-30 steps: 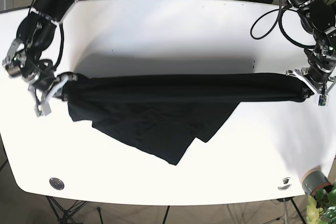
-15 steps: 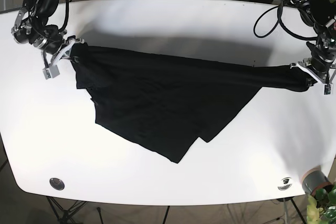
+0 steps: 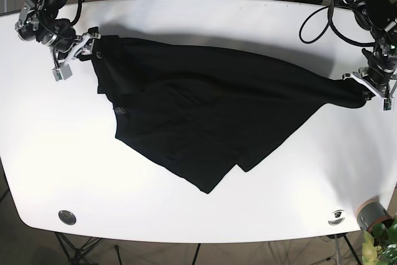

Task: Fold the T-shirt properly
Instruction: 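Lower the shirt and drag it with both grippers to spread it, then regrasp the shirt edge with the right gripper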

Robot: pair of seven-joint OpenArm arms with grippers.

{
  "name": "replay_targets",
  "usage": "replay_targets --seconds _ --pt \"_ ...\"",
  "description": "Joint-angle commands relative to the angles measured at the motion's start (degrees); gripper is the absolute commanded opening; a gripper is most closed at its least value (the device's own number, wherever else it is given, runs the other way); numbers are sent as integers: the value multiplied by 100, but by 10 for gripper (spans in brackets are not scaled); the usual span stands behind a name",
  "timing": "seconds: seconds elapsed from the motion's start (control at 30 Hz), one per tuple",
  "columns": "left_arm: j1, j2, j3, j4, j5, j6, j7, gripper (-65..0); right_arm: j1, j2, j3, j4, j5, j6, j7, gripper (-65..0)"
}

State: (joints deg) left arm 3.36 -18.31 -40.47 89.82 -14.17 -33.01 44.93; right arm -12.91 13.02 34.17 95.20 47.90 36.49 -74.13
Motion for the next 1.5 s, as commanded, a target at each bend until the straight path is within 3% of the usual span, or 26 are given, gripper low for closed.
replay_targets --seconds 0.0,0.47,0.9,1.07,1.3,1.47 --pt "-59 -126 -45 95 -38 36 -154 -650 38 101 42 216 111 48 94 -228" --pt "12 -126 -63 95 -38 36 -154 -650 99 101 24 1403 111 56 156 -220" --pt "29 -134 -63 104 -46 36 -154 -650 1234 136 -20 146 -30 4 164 -220" --pt "29 -134 -63 104 -46 36 -154 -650 1875 118 -107 -443 -742 4 164 -224" --pt "21 -126 -54 104 -46 36 -154 -650 2587 118 -837 -1102 -1788 39 674 -227" --pt "21 -126 -54 104 -46 36 -154 -650 2965 118 -1066 -1806 -1990 48 1158 -227"
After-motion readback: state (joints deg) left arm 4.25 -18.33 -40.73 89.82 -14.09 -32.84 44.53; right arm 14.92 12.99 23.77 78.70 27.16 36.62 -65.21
